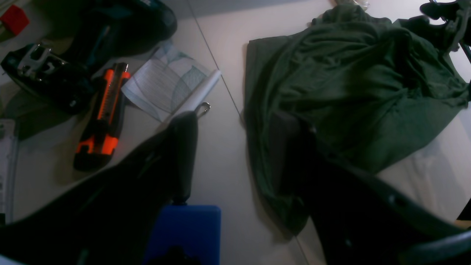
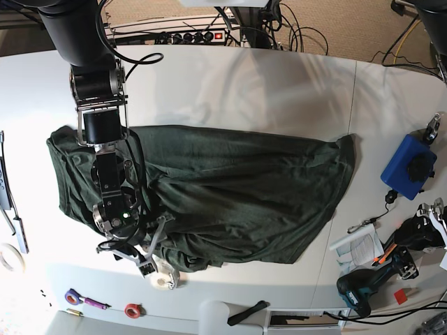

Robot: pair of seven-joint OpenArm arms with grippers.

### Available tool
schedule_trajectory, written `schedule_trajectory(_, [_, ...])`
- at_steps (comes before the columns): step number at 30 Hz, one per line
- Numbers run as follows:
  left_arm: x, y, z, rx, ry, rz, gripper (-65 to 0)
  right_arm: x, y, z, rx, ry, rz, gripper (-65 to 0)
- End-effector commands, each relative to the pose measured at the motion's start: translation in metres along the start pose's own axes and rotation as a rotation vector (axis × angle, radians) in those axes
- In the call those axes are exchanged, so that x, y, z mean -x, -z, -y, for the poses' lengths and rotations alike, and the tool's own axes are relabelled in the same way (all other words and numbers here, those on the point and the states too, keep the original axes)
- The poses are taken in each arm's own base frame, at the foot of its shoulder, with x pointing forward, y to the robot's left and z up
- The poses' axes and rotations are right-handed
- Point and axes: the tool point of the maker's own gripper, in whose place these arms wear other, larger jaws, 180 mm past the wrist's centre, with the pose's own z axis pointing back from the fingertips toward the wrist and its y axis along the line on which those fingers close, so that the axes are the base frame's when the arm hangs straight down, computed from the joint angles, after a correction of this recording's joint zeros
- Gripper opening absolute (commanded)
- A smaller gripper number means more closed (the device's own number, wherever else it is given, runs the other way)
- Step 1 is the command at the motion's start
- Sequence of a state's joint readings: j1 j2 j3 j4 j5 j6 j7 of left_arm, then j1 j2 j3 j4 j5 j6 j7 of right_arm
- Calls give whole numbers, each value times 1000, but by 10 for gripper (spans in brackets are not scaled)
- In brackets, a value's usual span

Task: Layout the t-shirt on the table in an organized manner, then fold the t-shirt properly
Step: 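Grasp the shirt hem near the tape roll with the right gripper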

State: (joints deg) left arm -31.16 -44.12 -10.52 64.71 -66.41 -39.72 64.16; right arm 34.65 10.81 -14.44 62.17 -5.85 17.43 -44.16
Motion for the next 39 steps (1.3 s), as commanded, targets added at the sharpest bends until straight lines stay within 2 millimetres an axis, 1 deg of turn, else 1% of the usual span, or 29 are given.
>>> schedule_trajectory(1, [-27,-12,-1,-9,33,73,-341,-21,-3,16,32,7,53,-313])
schedule_trajectory(4, [-27,-12,-1,-9,33,74,-341,-8,5,13,18,15,24,-313])
schedule_trajectory(7, [-28,-12,-1,-8,33,79,-341,-3,8,14,30,-3,16,-314])
schedule_trajectory(8, [-28,-12,-1,-9,33,82,-341,-3,8,16,43,-12,13,-325])
schedule_trajectory(9, [-28,-12,-1,-9,33,83,-341,-2,8,19,55,-20,9,-361])
schedule_trajectory(10, [-28,-12,-1,-9,33,83,-341,-2,8,21,69,-29,5,-414])
schedule_trajectory(11, [-28,-12,-1,-9,33,83,-341,-1,8,23,77,-38,2,-476])
schedule_trajectory(13, [-28,-12,-2,-10,34,81,-341,0,7,25,88,-51,-4,-619])
schedule_trajectory(14, [-28,-12,-2,-12,34,80,-341,0,7,26,93,-55,-6,-650])
schedule_trajectory(16, [-28,-12,-2,-11,34,80,-341,1,7,32,128,-68,-15,-650])
schedule_trajectory(18, [-28,-12,-2,-11,34,80,-341,3,4,43,187,-64,-27,-650])
schedule_trajectory(22, [-28,-12,-2,-12,34,80,-341,0,-8,64,305,-36,-51,-650])
schedule_trajectory(25, [-28,-12,-2,-12,34,80,-341,-14,-23,78,390,-18,-13,-650])
schedule_trajectory(28, [-28,-12,-2,-14,35,77,-341,-33,-42,87,456,12,71,-650])
schedule_trajectory(32, [-27,-12,-3,-17,37,75,-341,-57,-65,89,486,27,162,-650])
schedule_trajectory(34, [-27,-12,-3,-16,36,76,-341,-63,-77,87,493,33,191,-650])
schedule_trajectory(36, [-27,-12,-3,-16,36,75,-341,-62,-88,82,494,40,200,-650])
schedule_trajectory(39, [-27,-12,-3,-17,37,75,-341,-51,-103,67,477,39,191,-650])
